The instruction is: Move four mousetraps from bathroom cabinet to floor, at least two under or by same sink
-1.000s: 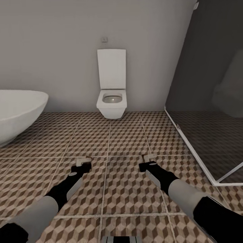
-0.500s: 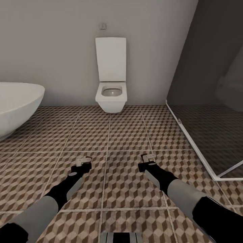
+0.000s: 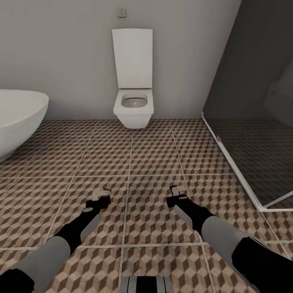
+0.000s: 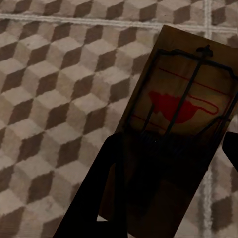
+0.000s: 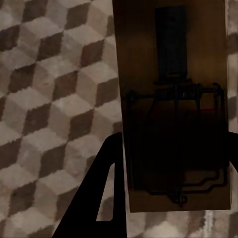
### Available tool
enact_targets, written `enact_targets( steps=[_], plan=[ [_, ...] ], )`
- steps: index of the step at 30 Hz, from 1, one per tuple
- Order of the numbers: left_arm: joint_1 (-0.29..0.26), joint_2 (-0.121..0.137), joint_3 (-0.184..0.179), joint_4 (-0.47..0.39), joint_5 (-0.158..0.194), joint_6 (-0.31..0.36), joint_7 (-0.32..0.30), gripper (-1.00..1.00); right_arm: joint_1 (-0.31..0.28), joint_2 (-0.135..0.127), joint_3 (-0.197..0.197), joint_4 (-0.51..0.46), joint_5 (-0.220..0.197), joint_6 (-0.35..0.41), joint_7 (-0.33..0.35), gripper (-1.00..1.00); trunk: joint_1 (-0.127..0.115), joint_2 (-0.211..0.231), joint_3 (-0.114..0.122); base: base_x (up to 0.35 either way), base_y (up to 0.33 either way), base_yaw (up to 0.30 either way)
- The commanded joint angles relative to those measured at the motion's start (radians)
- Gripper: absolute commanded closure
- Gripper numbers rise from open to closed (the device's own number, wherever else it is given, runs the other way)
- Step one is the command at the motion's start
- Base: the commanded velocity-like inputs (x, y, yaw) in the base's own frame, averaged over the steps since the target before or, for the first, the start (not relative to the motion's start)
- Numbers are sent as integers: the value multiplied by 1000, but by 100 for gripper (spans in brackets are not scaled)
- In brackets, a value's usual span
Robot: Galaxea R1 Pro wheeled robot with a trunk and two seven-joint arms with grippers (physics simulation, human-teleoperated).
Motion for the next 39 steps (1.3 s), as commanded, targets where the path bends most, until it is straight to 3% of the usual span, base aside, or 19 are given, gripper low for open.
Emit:
enact_targets(
  steps=[1,23,39],
  plan=[
    [-1,2,-9,-3,4,4,11,100,-1,0,9,-2,-8,4,-10,100,0,-1,-5,0,0,0],
    [-1,2,-9,-3,4,4,11,100,-1,0,9,-2,-8,4,-10,100,10,-6,-90,0,0,0],
    [-1,2,-9,-3,7,4,9,100,-1,-1,9,-2,-10,0,-9,100,10,-6,-90,56,41,0]
  ],
)
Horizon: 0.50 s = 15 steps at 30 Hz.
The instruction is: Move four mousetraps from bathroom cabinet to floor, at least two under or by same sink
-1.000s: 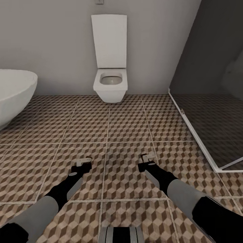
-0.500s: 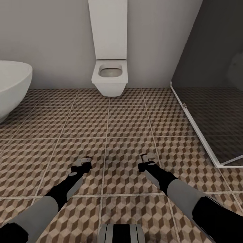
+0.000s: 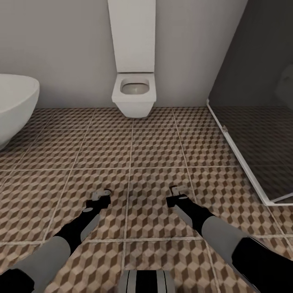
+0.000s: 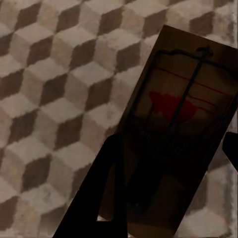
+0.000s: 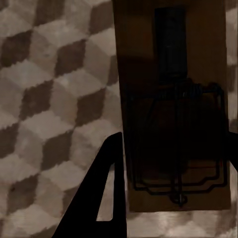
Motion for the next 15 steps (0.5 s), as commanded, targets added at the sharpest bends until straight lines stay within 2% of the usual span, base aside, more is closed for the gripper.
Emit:
enact_targets(
  steps=[1,15],
  plan=[
    [-1,2,-9,-3,5,4,11,100,-1,0,9,-2,-9,4,-10,100,0,0,-1,244,186,0],
    [-1,1,-9,-3,5,4,11,100,-1,-1,9,-2,-9,4,-10,100,0,0,-1,287,183,0]
  ],
)
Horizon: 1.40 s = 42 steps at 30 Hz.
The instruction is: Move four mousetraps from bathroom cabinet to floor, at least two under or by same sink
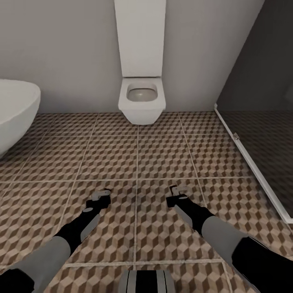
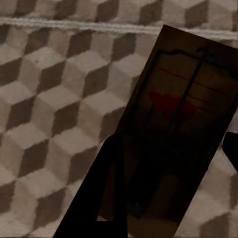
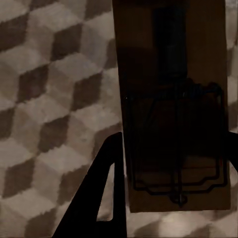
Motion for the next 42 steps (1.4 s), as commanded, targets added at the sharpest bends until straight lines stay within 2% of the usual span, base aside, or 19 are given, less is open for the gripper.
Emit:
enact_targets(
  steps=[1,15,42],
  plan=[
    [-1,2,-9,-3,5,4,11,100,-1,-1,9,-2,-9,4,-10,100,0,0,-1,313,125,0],
    [-1,2,-12,-1,5,4,11,100,-1,0,9,-2,-9,4,-10,100,0,0,-1,327,4,0],
    [-1,2,-12,0,5,4,11,100,-1,0,9,-2,-9,4,-10,100,0,0,-1,311,-126,0]
  ],
)
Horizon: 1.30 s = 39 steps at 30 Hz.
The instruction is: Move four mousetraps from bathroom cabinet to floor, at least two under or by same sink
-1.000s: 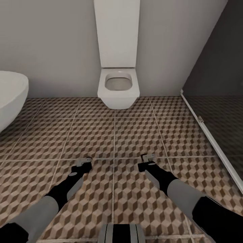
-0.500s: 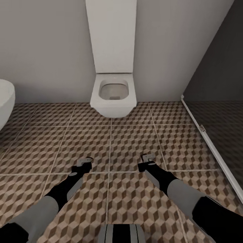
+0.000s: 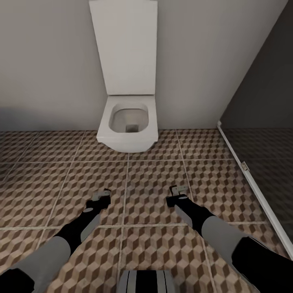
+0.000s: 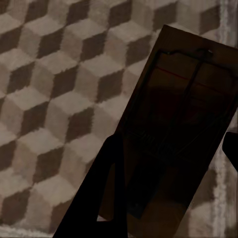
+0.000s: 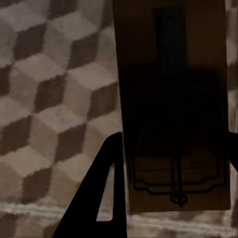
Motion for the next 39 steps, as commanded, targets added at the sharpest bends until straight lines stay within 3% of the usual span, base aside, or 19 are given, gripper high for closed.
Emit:
enact_targets(
  steps=[1,20,39],
  plan=[
    [-1,2,-8,-3,5,4,11,100,-1,-1,9,-2,-9,4,-10,100,0,0,-1,289,-50,0],
    [-1,3,-9,-3,4,4,11,100,-1,0,9,-2,-9,4,-10,100,0,0,-1,262,97,0],
    [-1,2,-10,-3,3,4,11,100,-1,0,9,-2,-9,4,-10,100,0,0,-1,21,18,0]
  ],
)
